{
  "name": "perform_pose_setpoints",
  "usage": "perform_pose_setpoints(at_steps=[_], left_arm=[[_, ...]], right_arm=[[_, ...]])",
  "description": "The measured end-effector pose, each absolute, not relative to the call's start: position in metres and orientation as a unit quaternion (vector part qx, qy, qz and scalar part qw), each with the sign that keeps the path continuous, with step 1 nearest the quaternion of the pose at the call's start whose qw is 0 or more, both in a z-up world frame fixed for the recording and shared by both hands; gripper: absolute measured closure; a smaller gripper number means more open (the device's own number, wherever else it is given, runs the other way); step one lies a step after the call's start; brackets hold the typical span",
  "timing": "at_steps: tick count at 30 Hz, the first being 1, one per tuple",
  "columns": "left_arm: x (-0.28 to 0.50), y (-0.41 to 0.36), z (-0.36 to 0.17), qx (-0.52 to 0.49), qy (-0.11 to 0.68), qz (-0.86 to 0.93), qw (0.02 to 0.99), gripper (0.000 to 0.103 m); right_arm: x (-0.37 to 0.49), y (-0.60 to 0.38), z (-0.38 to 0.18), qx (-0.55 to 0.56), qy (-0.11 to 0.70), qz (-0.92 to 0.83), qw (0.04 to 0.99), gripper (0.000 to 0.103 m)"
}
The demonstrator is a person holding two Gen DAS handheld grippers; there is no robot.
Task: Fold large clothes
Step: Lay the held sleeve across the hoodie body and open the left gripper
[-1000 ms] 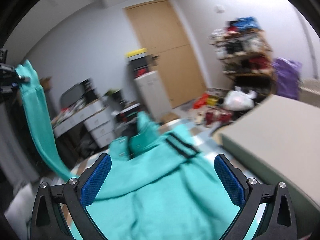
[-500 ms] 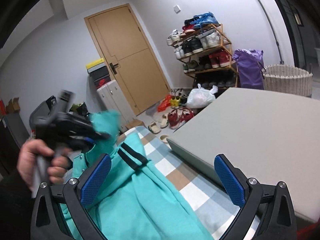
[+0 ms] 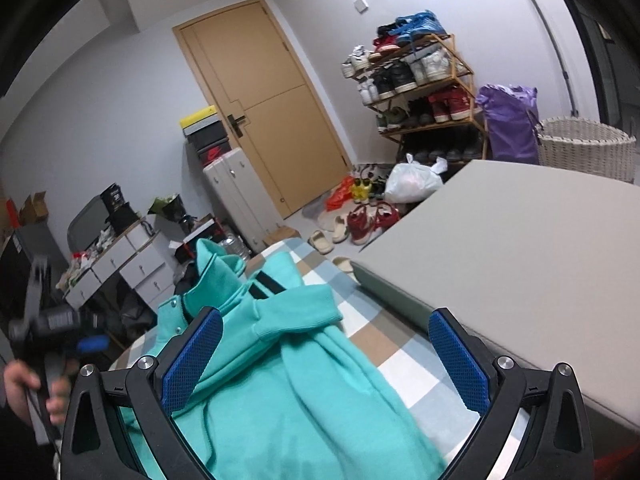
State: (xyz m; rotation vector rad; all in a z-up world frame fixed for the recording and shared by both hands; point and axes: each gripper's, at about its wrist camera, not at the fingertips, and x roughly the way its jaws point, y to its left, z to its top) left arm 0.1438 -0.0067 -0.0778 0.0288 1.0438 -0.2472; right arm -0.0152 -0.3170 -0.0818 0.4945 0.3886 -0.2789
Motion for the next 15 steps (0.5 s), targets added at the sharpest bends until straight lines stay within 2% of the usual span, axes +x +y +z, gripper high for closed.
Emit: perform_pose_setpoints(at_steps=[8,15], left_arm=[[0.148,0.02,-0.144,-0.028,0.54,-0.099,0.836,0.018],[0.135,-0.001,-0.146,0.064,0.554,-0.1,0.824,0.018]], right_arm=[[-0.007,-0.291,-0.081,0.191,0.2,-0.128,0.953,0.0],[0.001,-0.281,-0.085,0.155,0.214,-0.128,0.956,0.0]])
